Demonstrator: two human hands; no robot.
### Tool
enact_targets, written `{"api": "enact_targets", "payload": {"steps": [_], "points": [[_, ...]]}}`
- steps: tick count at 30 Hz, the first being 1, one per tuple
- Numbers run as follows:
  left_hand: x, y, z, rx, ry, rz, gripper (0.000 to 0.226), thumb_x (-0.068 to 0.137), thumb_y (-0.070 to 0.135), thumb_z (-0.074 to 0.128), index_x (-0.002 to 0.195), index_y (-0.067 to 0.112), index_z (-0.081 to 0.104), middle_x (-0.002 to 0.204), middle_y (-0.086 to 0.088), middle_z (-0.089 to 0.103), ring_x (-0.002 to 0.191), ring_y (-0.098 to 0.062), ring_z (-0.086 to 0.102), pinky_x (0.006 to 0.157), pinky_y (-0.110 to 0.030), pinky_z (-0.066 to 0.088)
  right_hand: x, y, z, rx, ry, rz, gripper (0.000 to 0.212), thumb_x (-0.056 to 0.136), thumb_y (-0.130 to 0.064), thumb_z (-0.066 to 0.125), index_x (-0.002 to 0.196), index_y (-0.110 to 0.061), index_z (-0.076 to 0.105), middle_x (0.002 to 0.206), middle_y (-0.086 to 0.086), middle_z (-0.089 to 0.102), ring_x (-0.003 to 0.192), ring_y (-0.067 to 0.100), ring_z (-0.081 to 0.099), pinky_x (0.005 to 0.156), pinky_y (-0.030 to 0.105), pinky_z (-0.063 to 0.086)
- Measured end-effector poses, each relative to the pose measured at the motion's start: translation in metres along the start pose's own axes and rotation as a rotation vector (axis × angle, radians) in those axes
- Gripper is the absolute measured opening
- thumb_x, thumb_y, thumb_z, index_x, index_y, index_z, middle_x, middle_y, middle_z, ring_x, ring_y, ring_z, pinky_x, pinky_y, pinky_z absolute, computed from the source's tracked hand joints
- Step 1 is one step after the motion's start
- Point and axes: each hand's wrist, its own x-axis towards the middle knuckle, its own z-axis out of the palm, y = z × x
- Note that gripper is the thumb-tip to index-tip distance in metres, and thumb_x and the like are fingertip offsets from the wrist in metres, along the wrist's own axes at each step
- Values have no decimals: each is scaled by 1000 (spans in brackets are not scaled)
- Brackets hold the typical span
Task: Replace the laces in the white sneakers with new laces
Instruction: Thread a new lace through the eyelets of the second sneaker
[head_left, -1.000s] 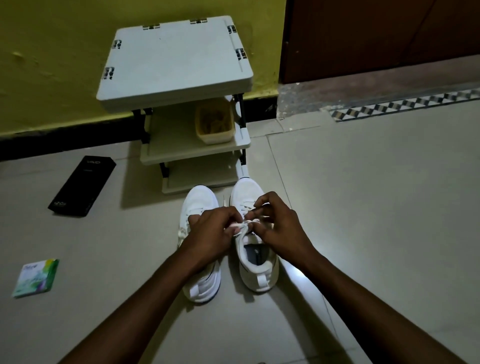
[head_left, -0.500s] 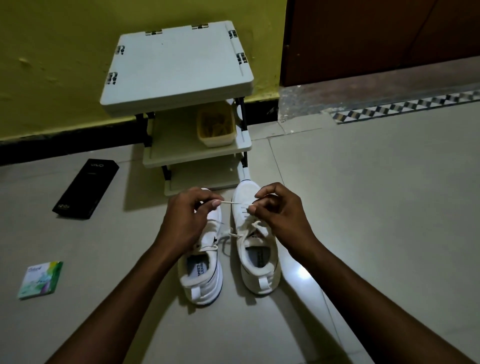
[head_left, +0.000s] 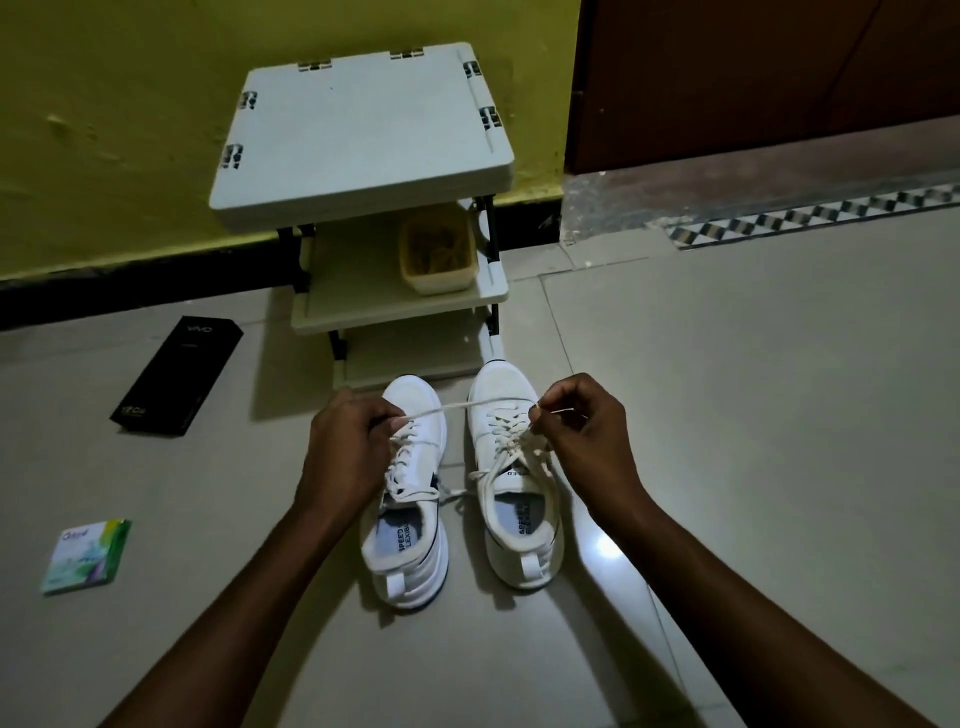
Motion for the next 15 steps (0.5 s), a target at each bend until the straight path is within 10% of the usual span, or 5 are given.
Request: {"api": "enact_targets", "payload": {"steps": [9,15], "points": [[-16,56,21,-534,-154,-251,11,89,12,77,79,9,73,62,-7,69,54,-16,65,55,-25,52,-17,18,-24,-550,-245,-293,23,73,-25,82,85,-20,63,84,-7,64,80,10,63,71,33,55],[-31,74,41,-705,-214,-386,12,82,-10,76,83,-8,65,75,-14,75,70,-27,77,68,-36,64,-27,27,-27,-410,-177,-216,22,74,-17,86,92,-15,73,79,-10,72,76,4,70,68,28,61]]}}
